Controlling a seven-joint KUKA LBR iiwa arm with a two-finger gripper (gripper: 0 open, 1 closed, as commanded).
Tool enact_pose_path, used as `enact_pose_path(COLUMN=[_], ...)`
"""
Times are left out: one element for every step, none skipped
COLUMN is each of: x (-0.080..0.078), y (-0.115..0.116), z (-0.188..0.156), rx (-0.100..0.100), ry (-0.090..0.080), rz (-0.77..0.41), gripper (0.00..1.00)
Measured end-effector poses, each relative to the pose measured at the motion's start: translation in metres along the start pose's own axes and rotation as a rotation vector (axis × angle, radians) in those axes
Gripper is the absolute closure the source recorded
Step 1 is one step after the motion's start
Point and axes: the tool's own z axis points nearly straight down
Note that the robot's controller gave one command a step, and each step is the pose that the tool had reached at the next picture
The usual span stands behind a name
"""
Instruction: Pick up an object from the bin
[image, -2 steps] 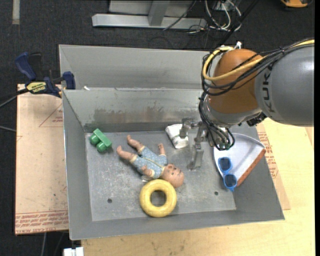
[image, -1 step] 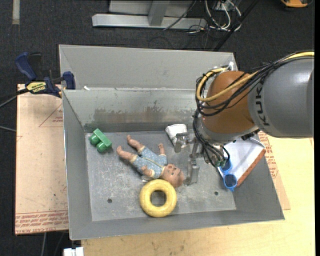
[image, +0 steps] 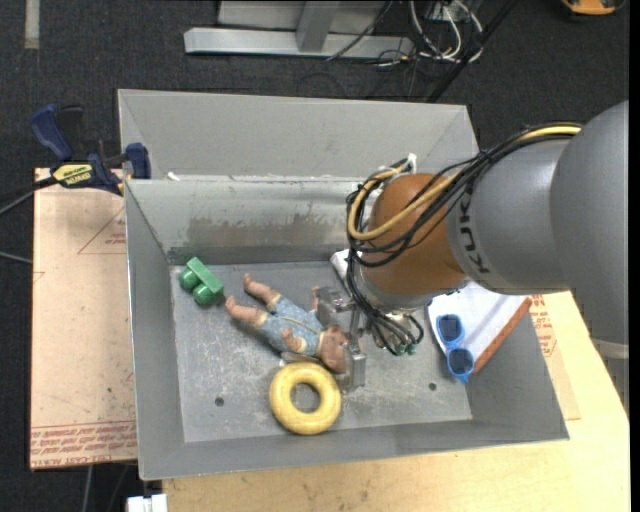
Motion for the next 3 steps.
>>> enact_pose_path(x=[-0.025, -0.026, -0.028], y=[0.058, 0.058, 0.043], z=[0.008, 0.008, -0.115], rx=[-0.002, -0.002, -0.002], ry=[-0.017, -0.017, -0.019], rz=[-0.082, -0.082, -0.143], gripper=[1.0, 1.0, 1.0])
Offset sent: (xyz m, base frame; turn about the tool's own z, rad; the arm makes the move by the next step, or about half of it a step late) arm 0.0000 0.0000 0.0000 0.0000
